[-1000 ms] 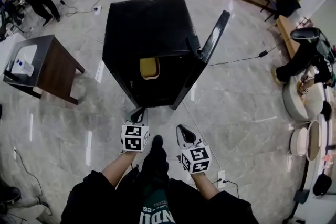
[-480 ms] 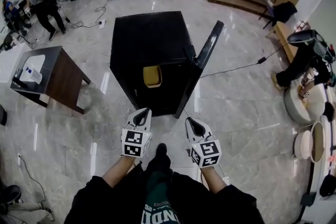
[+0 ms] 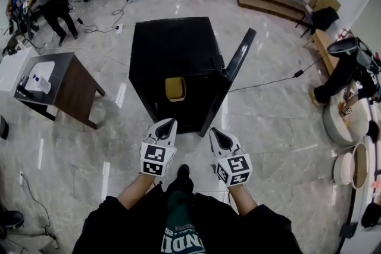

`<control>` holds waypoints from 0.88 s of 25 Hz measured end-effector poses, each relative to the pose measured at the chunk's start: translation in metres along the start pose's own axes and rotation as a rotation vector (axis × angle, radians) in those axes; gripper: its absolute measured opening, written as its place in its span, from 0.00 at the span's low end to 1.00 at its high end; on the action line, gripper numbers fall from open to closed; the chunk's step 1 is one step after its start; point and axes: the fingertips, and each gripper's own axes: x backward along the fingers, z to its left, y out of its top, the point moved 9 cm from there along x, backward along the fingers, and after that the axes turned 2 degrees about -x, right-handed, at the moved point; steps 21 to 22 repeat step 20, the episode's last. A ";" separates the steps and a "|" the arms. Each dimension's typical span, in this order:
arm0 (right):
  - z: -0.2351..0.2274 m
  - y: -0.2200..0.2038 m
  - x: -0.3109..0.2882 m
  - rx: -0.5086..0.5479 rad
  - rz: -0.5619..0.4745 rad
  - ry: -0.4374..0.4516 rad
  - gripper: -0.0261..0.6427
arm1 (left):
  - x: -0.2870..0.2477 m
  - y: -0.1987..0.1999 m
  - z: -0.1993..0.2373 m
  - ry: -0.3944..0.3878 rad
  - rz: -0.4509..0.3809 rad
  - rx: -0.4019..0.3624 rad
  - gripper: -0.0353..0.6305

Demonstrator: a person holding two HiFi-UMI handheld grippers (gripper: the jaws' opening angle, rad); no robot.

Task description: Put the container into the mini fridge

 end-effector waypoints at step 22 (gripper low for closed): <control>-0.015 -0.012 -0.026 -0.005 0.055 0.043 0.09 | -0.032 -0.028 0.015 -0.008 0.073 0.043 0.07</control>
